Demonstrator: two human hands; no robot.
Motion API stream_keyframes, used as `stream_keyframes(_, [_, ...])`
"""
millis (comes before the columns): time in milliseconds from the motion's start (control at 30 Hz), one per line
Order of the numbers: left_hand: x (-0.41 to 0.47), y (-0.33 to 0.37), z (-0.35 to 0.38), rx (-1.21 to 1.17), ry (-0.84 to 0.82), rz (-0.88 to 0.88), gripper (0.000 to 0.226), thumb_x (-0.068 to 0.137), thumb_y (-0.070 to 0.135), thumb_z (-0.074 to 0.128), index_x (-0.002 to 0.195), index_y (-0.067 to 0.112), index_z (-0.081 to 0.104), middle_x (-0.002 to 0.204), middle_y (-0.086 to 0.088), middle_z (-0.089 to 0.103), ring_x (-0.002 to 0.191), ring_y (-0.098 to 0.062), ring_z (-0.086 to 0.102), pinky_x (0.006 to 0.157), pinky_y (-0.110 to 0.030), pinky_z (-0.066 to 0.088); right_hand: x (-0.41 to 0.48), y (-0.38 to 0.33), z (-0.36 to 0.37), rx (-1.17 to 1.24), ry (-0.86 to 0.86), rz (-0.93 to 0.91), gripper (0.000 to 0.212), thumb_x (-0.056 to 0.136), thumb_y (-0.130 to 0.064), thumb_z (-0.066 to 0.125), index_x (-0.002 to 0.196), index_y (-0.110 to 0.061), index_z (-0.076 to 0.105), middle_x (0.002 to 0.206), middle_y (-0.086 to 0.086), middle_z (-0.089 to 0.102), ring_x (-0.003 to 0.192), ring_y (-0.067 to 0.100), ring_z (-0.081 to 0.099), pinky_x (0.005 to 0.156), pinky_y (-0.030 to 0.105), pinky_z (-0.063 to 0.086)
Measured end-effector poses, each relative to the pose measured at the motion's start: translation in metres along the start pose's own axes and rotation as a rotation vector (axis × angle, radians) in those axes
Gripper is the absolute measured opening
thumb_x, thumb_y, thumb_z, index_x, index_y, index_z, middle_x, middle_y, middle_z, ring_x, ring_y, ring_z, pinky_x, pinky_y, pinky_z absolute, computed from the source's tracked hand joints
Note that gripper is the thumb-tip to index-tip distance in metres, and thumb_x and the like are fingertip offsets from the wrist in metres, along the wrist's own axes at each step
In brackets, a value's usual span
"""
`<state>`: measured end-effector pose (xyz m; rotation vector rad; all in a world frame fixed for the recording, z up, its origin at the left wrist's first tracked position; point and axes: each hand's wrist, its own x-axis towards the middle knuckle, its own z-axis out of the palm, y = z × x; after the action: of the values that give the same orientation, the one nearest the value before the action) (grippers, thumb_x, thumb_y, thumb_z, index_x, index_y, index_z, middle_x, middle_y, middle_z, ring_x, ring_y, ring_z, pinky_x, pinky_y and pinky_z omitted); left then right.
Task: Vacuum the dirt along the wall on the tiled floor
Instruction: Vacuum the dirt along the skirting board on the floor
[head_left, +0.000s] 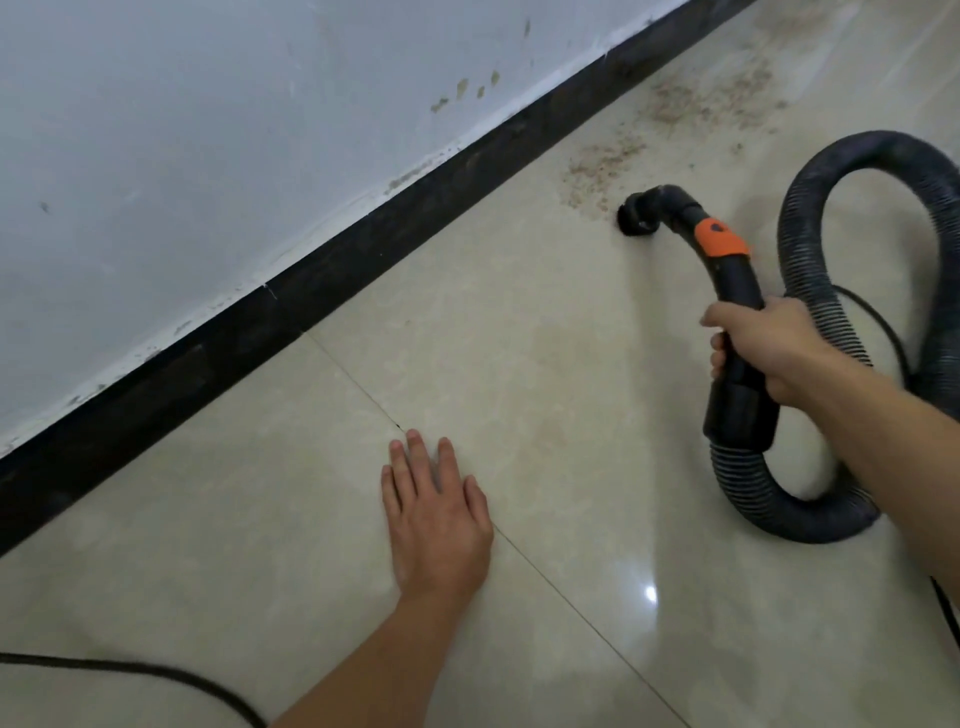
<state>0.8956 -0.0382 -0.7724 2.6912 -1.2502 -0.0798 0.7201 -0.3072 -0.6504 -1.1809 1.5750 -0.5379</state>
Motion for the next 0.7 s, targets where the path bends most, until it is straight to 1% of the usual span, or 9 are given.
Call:
stream_keyframes(67, [0.001,0.001,0.0,0.0,0.005,0.001,0.058,0.094,0.037,0.029,0.138,0.007,0.051,0.15,-0.023,0.037,0.14,-0.039,0.031,0.114,-0.047,0.018,0.005,-0.012,0.017,-0.009,-0.057,0.003,0.011,0.087,-0.009,0.063,0.084,-0.009,0.052,0.061,0.007,0.048,0.035,0.015,0.045,0.04,0.024,0.044])
stream_keyframes(167, [0.001,0.0,0.001,0.009,-0.014,0.002,0.058,0.094,0.037,0.029,0.139,0.008,0.05,0.151,-0.022,0.036,0.142,-0.038,0.03,0.115,-0.045,0.017,-0.003,-0.022,0.038,-0.047,-0.19,-0.013,0.01,0.086,-0.008,0.064,0.09,-0.007,0.054,0.06,0.007,0.05,0.041,0.017,0.046,0.042,0.027,0.045])
stream_keyframes(267, [0.002,-0.002,-0.001,0.005,-0.03,-0.003,0.057,0.094,0.037,0.029,0.14,0.008,0.049,0.151,-0.021,0.036,0.142,-0.037,0.03,0.115,-0.045,0.016,-0.032,-0.007,0.045,-0.208,-0.333,-0.111,0.01,0.086,-0.005,0.063,0.083,-0.006,0.054,0.059,0.011,0.05,0.043,0.021,0.045,0.044,0.029,0.043])
stream_keyframes(333, [0.002,-0.002,-0.001,0.001,-0.037,0.004,0.057,0.094,0.037,0.03,0.139,0.008,0.05,0.15,-0.022,0.037,0.141,-0.038,0.031,0.115,-0.045,0.016,-0.052,0.009,0.036,-0.335,-0.394,-0.175,0.012,0.084,-0.004,0.064,0.078,-0.006,0.053,0.055,0.012,0.051,0.042,0.022,0.046,0.045,0.032,0.043])
stream_keyframes(367, [0.003,-0.001,-0.002,-0.002,-0.037,0.003,0.057,0.094,0.037,0.03,0.139,0.008,0.05,0.15,-0.022,0.037,0.141,-0.038,0.031,0.115,-0.045,0.016,-0.057,0.016,0.027,-0.384,-0.385,-0.192,0.013,0.083,-0.005,0.064,0.077,-0.007,0.053,0.053,0.011,0.052,0.042,0.023,0.046,0.047,0.033,0.042])
stream_keyframes(500, [0.001,-0.001,-0.004,0.01,-0.068,0.004,0.058,0.095,0.037,0.025,0.141,0.008,0.046,0.151,-0.023,0.035,0.141,-0.039,0.029,0.117,-0.047,0.02,-0.08,0.039,-0.012,-0.459,-0.202,-0.228,0.014,0.08,-0.01,0.067,0.074,-0.005,0.055,0.047,0.011,0.056,0.04,0.023,0.049,0.048,0.032,0.044])
stream_keyframes(533, [0.002,0.0,-0.006,0.007,-0.088,-0.003,0.059,0.096,0.038,0.023,0.142,0.009,0.045,0.152,-0.022,0.034,0.142,-0.038,0.028,0.117,-0.047,0.02,-0.09,0.045,-0.017,-0.468,-0.208,-0.228,0.014,0.08,-0.009,0.067,0.075,-0.005,0.055,0.046,0.011,0.056,0.039,0.022,0.05,0.047,0.031,0.043])
stream_keyframes(600, [0.0,0.0,-0.013,-0.024,-0.138,0.004,0.063,0.095,0.04,0.016,0.146,0.011,0.041,0.155,-0.02,0.029,0.145,-0.036,0.022,0.118,-0.045,0.015,-0.118,0.061,-0.028,-0.501,-0.32,-0.215,0.013,0.08,-0.005,0.066,0.075,-0.006,0.054,0.046,0.009,0.055,0.039,0.022,0.049,0.046,0.032,0.042])
stream_keyframes(700, [-0.011,-0.016,-0.026,-0.038,-0.208,0.105,0.071,0.092,0.044,0.001,0.152,0.016,0.028,0.161,-0.012,0.013,0.149,-0.028,0.007,0.118,-0.034,-0.003,-0.154,0.08,-0.038,-0.571,-0.517,-0.176,0.011,0.08,-0.002,0.066,0.082,-0.002,0.055,0.046,0.004,0.052,0.041,0.02,0.047,0.043,0.031,0.04])
